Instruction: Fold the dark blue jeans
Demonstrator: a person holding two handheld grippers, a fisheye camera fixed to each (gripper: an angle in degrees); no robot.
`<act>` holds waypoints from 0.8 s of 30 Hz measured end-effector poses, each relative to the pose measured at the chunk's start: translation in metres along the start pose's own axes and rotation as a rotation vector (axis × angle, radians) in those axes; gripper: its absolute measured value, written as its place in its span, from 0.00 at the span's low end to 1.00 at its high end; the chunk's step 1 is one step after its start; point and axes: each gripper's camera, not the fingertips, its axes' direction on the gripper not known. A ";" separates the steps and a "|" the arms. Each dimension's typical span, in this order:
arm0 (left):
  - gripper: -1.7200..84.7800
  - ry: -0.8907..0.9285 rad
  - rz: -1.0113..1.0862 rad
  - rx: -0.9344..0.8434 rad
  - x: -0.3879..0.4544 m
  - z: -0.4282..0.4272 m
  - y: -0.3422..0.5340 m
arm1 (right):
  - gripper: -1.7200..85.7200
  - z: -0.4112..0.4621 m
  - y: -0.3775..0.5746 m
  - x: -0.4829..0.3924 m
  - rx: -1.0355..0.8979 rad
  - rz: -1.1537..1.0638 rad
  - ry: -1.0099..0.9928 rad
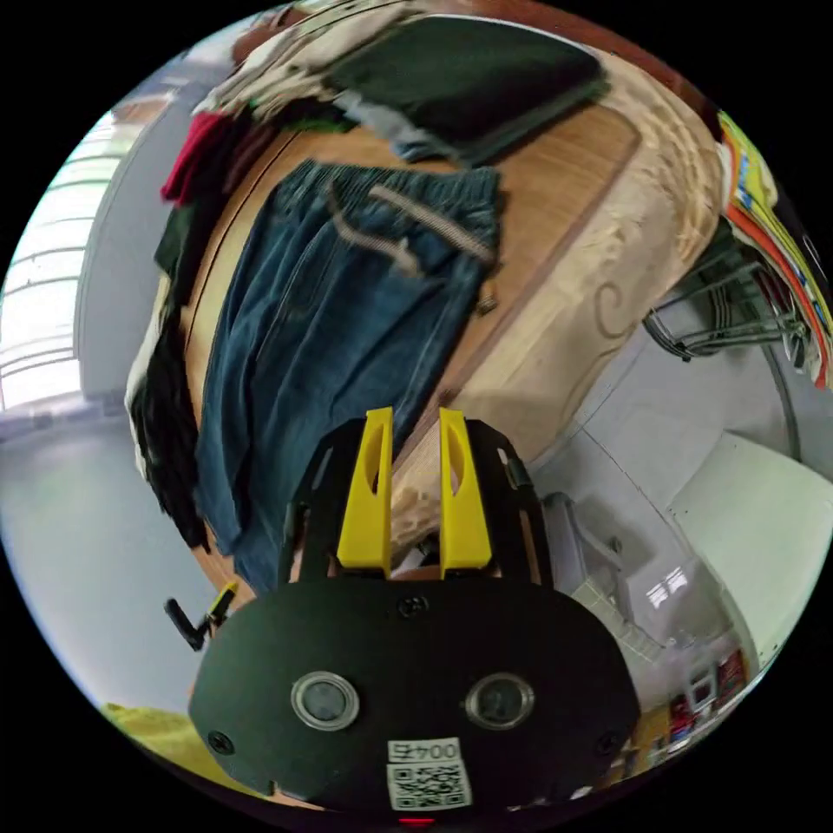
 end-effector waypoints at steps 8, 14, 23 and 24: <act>0.03 -0.215 0.215 -0.095 0.175 -0.039 -0.163 | 0.15 -0.064 -0.097 0.039 0.073 0.121 -0.111; 0.02 -0.497 0.301 -0.221 0.271 -0.079 -0.215 | 0.14 -0.117 -0.096 0.017 0.110 -0.076 -0.074; 0.02 -0.587 0.219 -0.347 0.345 -0.185 -0.284 | 0.09 -0.124 -0.076 -0.031 -0.182 -0.591 0.457; 0.02 -0.571 0.202 -0.354 0.347 -0.194 -0.289 | 0.08 -0.127 -0.076 -0.031 -0.187 -0.602 0.475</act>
